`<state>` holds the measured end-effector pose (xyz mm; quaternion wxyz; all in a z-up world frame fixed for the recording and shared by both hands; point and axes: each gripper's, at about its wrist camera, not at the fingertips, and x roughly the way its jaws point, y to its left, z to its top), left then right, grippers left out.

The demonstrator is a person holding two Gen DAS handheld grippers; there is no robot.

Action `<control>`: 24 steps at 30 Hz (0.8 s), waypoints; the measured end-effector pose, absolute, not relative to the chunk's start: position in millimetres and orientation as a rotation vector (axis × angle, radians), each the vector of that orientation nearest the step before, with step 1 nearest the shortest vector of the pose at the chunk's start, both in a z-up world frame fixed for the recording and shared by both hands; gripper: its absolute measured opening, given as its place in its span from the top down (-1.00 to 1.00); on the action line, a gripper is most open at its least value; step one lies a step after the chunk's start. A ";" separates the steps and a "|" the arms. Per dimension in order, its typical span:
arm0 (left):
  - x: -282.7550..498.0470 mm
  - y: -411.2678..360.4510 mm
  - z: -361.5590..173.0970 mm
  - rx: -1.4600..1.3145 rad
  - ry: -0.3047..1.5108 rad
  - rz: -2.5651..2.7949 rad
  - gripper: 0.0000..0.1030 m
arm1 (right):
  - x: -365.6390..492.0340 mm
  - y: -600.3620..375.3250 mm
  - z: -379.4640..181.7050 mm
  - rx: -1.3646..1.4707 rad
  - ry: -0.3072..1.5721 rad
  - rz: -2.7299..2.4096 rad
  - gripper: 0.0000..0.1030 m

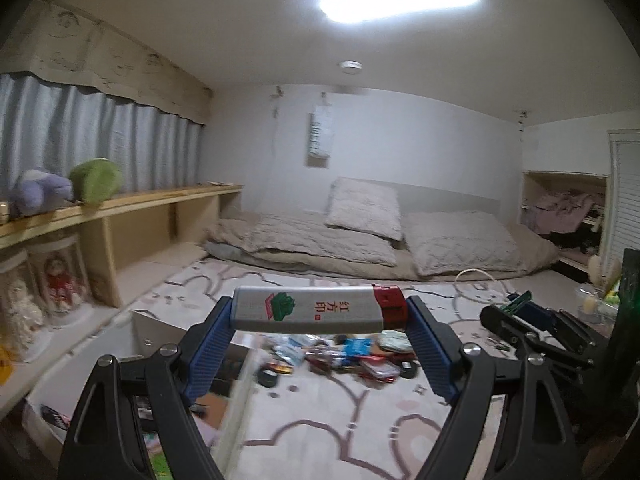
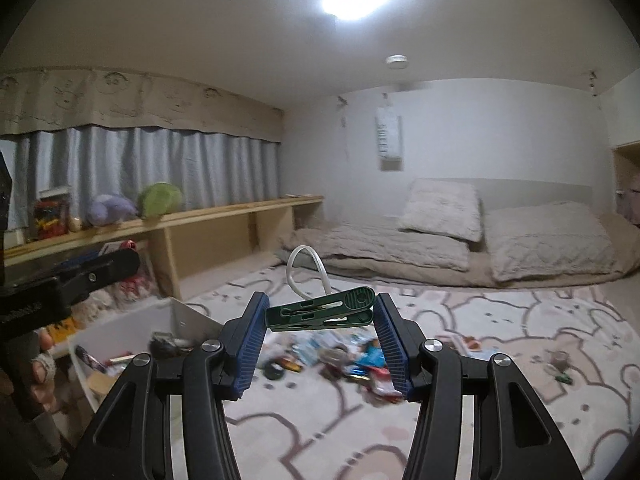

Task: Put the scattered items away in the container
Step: 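Carry the white lighter and green clothespin in both grippers over the white box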

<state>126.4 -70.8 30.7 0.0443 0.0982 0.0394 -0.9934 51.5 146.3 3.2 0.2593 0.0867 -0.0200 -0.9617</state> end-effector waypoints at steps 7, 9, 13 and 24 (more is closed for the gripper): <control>136.6 -122.5 22.8 0.345 0.122 -2.945 -0.63 | 45.9 100.7 2.1 0.282 -0.054 -2.495 -0.05; 137.5 -133.8 19.7 0.353 0.143 -2.929 -0.63 | 44.8 88.7 -0.4 0.303 -0.047 -2.469 -0.05; 143.9 -161.5 15.5 0.337 0.186 -2.881 -0.63 | 42.8 62.6 -9.7 0.355 -0.021 -2.415 -0.05; 153.2 -223.1 -7.0 0.375 0.249 -2.747 -0.63 | 38.0 5.8 -38.8 0.490 0.048 -2.275 -0.05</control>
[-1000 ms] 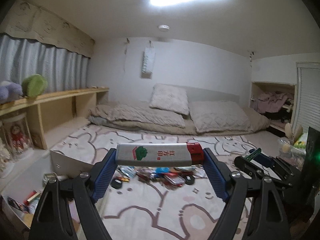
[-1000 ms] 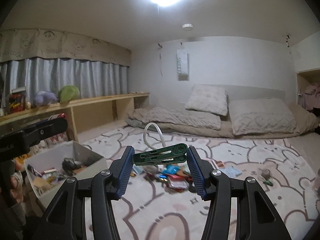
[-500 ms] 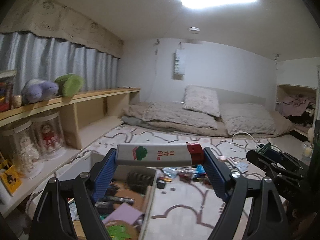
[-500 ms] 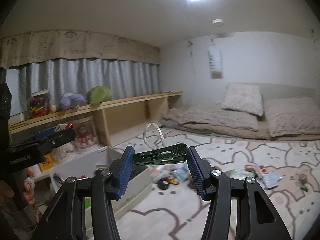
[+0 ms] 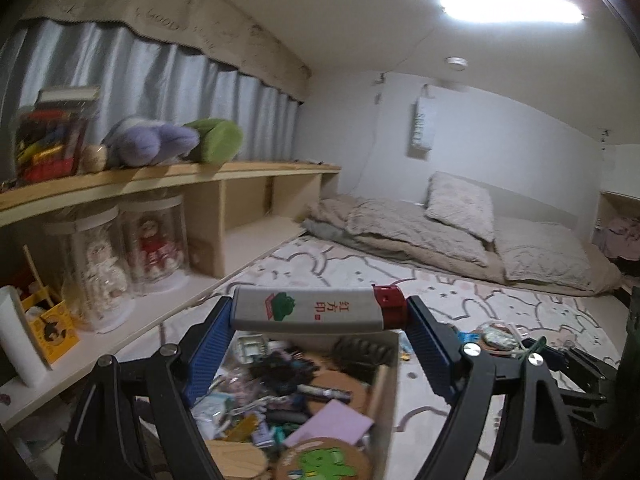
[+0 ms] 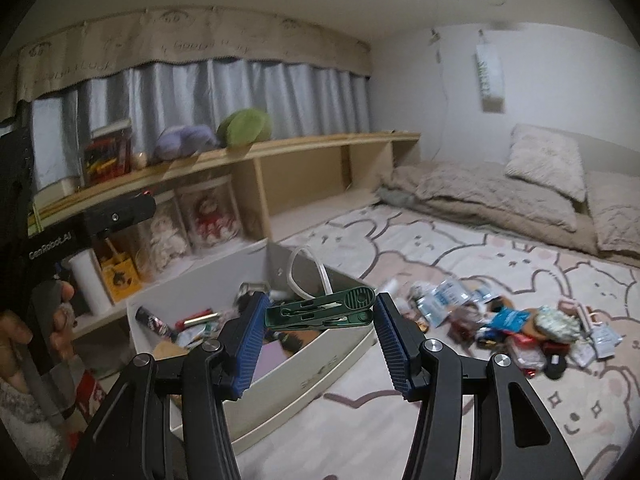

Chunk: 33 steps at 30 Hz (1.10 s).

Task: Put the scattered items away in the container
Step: 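Carry the white lighter and green clothespin in both grippers over the white box, then lower into the box and open the left gripper while the right gripper releases the clothespin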

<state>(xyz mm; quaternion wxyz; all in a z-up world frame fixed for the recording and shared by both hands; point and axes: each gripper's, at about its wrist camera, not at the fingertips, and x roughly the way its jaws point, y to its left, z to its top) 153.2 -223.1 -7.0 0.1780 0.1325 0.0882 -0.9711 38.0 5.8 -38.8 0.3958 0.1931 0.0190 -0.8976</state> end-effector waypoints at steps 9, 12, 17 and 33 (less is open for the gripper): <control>149.1 -264.1 -41.8 0.477 0.305 -2.653 -0.63 | 35.8 -29.7 -49.9 0.551 0.066 -2.181 -0.05; 145.2 -275.1 -53.9 0.517 0.322 -2.627 -0.63 | 36.1 -43.4 -53.3 0.567 0.085 -2.151 -0.05; 137.4 -286.5 -76.0 0.588 0.345 -2.589 -0.63 | 36.5 -63.0 -60.7 0.596 0.098 -2.108 -0.05; 120.4 -302.1 -111.7 0.725 0.396 -2.529 -0.63 | 36.4 -102.2 -81.8 0.671 0.150 -2.014 -0.05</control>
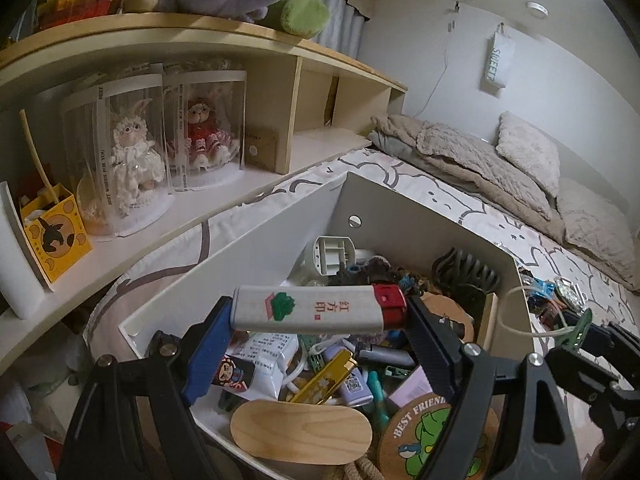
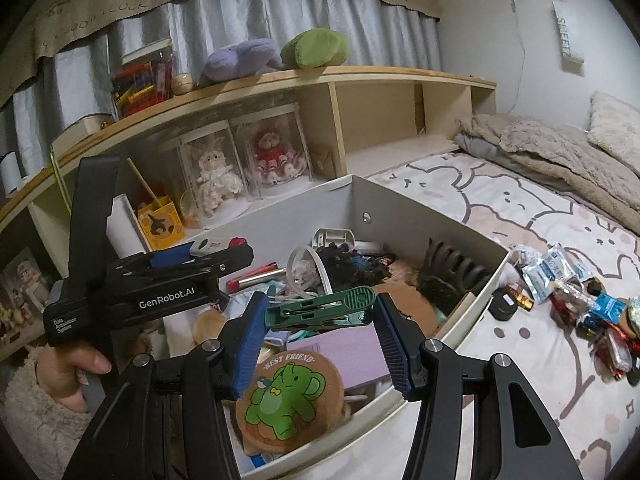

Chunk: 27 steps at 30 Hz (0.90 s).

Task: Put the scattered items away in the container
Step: 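Lower into the box and open the left gripper while the right gripper releases the clothespin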

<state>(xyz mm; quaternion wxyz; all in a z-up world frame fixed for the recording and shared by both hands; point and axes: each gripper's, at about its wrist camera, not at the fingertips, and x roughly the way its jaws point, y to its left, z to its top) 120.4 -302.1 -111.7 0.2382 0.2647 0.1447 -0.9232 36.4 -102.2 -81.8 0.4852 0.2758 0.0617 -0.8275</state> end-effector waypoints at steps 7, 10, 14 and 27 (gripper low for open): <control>121.5 -305.1 -112.3 0.740 0.416 -2.506 -0.86 | 35.4 -109.7 -89.0 0.702 0.152 -1.998 -0.05; 125.5 -310.4 -111.3 0.724 0.443 -2.484 -0.90 | 35.7 -113.3 -90.0 0.705 0.168 -1.991 -0.05; 132.1 -316.8 -107.8 0.700 0.472 -2.476 -0.90 | 34.4 -117.9 -92.3 0.719 0.183 -1.975 -0.05; 146.6 -320.4 -90.6 0.618 0.456 -2.472 -0.90 | 26.4 -157.6 -92.1 0.761 0.304 -1.873 -0.05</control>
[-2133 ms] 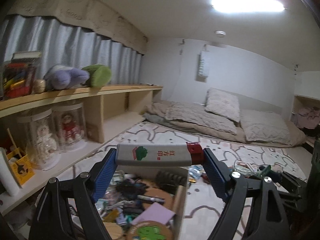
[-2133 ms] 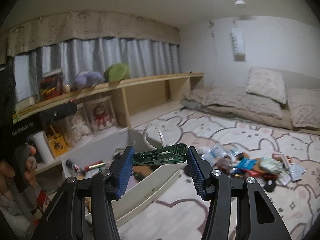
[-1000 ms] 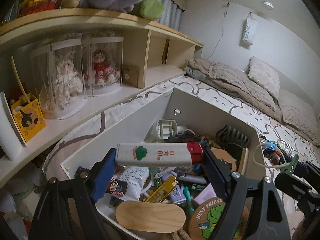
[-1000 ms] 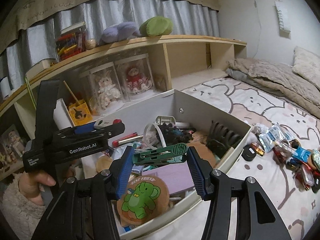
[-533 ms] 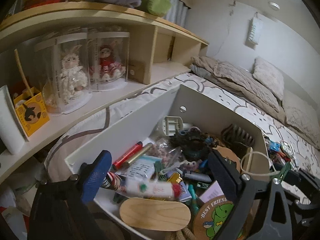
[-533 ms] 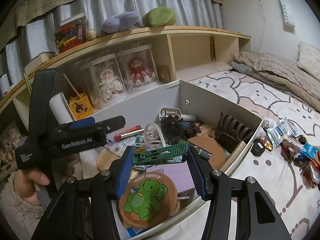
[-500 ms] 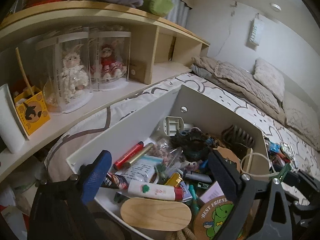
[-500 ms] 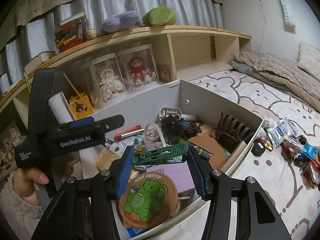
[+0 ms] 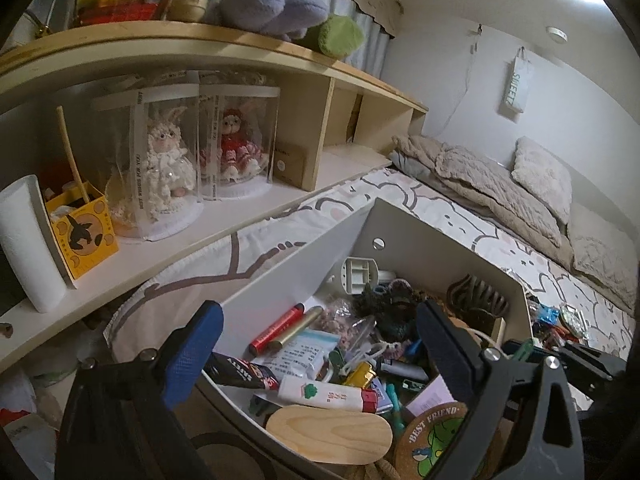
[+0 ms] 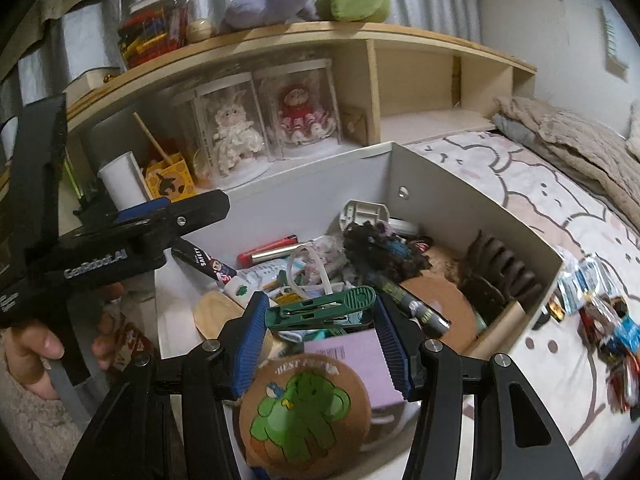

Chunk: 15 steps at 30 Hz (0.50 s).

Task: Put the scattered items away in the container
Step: 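Lower into the box and open the left gripper while the right gripper releases the clothespin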

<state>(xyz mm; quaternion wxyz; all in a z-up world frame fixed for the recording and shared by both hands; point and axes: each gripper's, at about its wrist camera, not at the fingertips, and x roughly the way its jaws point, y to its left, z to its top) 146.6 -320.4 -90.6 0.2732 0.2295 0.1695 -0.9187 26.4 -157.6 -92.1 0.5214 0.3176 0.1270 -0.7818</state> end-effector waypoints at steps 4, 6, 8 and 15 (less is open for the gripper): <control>151.3 -322.4 -85.9 0.597 0.450 -2.469 -0.90 | 22.0 -169.7 -92.3 0.781 0.301 -1.832 -0.05; 153.6 -324.1 -83.9 0.589 0.451 -2.466 -0.90 | 19.7 -175.6 -92.7 0.792 0.305 -1.821 -0.05; 155.4 -325.7 -82.9 0.585 0.453 -2.464 -0.90 | 17.3 -180.4 -93.8 0.802 0.305 -1.806 -0.05; 157.7 -328.2 -83.2 0.585 0.455 -2.460 -0.90 | 18.0 -180.2 -99.2 0.782 0.267 -1.790 -1.00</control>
